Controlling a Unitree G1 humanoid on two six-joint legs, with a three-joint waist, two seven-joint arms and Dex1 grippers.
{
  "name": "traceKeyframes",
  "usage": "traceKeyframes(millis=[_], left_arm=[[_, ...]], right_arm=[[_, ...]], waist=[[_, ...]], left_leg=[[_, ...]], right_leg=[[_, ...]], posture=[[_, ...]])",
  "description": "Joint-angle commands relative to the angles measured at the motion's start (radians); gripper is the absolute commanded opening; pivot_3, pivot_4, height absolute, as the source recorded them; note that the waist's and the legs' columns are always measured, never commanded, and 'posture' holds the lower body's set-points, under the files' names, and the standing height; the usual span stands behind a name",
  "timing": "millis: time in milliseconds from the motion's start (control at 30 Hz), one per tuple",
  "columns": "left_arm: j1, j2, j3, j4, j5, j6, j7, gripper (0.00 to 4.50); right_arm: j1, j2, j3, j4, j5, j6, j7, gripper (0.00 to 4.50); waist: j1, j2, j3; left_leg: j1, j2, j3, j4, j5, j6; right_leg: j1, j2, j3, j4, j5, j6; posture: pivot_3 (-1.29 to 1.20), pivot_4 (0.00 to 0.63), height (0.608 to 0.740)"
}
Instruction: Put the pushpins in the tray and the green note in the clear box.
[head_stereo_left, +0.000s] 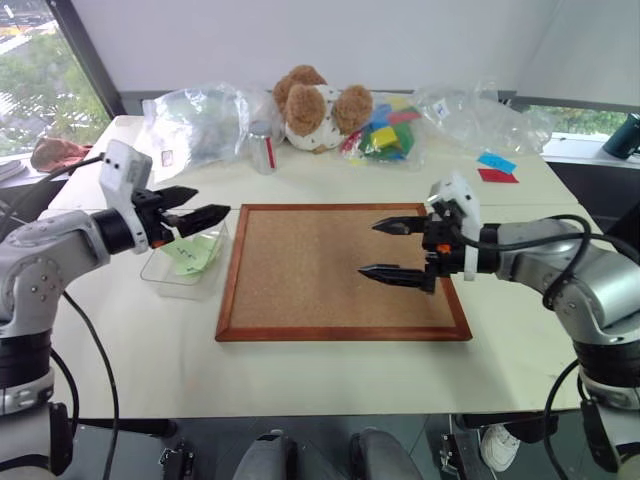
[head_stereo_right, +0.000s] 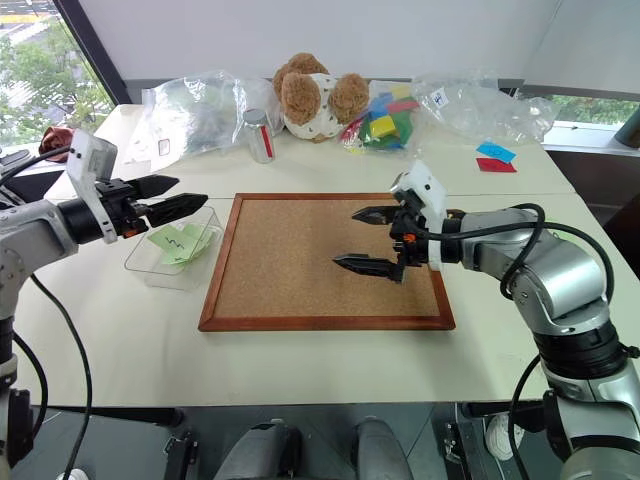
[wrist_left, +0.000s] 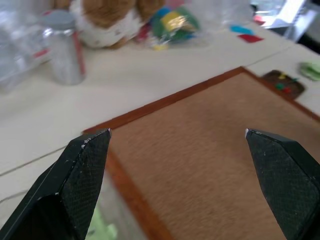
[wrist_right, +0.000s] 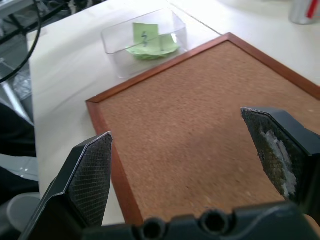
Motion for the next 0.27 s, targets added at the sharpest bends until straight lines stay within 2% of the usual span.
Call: traceKeyframes(millis=[33,267], left_arm=[[0.037,-0.022,-0.039,-0.135,-0.030,-0.030,-0.054,4.42],[0.159,-0.016,-0.118,-0.232,0.029,-0.087,-0.114,4.42]], right_arm=[[0.040,-0.033,-0.070,-0.037,0.009,0.009,-0.017,4.50],[0.123,-0.051,-0.128,-0.095,0.035,0.039,-0.051,4.50]], waist=[[0.001,0.000,0.000],[-0.003,0.000,0.000]], left_leg=[[0.000,0.000,0.000,0.000,0.000,0.000],[0.001,0.000,0.000,0.000,0.000,0.000]], right_leg=[[0.000,0.000,0.000,0.000,0.000,0.000],[0.000,0.000,0.000,0.003,0.000,0.000]], posture=[[0.00,0.150,0.740],[0.00,0.150,0.740]])
